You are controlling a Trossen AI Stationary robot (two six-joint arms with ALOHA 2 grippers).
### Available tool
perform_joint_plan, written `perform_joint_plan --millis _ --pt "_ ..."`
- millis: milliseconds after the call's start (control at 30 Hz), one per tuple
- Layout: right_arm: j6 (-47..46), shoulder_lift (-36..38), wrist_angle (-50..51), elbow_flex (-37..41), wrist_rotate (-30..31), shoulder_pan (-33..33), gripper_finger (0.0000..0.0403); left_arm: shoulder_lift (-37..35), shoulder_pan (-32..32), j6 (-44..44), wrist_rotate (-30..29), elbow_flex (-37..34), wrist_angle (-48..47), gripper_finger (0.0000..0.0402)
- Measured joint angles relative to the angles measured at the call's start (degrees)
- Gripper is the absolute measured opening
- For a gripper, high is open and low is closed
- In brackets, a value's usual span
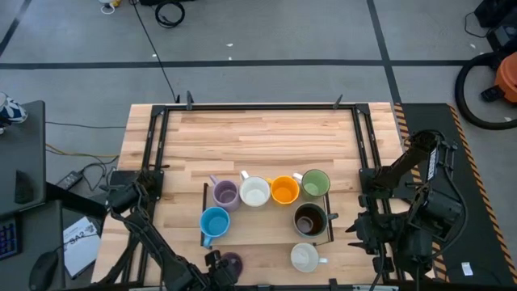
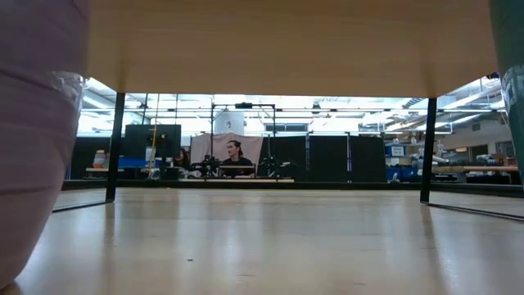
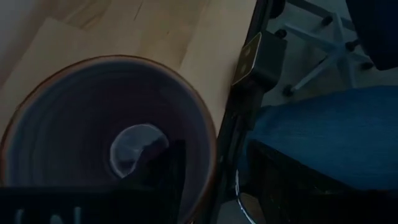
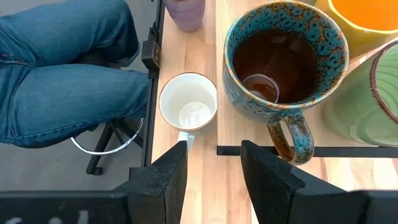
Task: Place coffee mugs
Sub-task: Put the purple white mug on the shelf
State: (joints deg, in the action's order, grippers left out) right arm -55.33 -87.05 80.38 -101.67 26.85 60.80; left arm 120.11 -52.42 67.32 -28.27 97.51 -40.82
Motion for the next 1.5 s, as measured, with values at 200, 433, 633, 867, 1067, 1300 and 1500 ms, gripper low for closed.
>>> perform_joint_plan --millis 200,433,633,867,1067,1300,1500 --pt "0.0 0.0 0.0 0.0 0.0 0.0 0.0155 0.0 0.0 0.0 0.1 0.0 0.8 0.0176" --pt "0.0 0.0 -0.2 0.0 0.0 0.0 0.0155 0.0 0.2 -0.4 0.1 0.0 0.8 0.0176" --pt "0.0 0.0 -0.2 0.0 0.0 0.0 0.0155 0.0 0.2 -0.4 0.1 0.0 0.8 0.0175" --pt "0.0 0.0 -0.2 0.0 0.0 0.0 0.0155 0.0 0.2 -0.5 0.1 0.0 0.7 0.0136" --pt "0.0 0.0 -0.2 0.0 0.0 0.0 0.0155 0.0 0.2 -0.5 0.1 0.0 0.7 0.0079" --pt "0.0 0.0 -0.2 0.0 0.0 0.0 0.0155 -0.2 0.2 -0.8 -0.3 0.1 0.7 0.0025" --pt "0.0 0.0 -0.2 0.0 0.0 0.0 0.0155 -0.2 0.2 -0.8 -0.2 0.1 1.6 0.0025"
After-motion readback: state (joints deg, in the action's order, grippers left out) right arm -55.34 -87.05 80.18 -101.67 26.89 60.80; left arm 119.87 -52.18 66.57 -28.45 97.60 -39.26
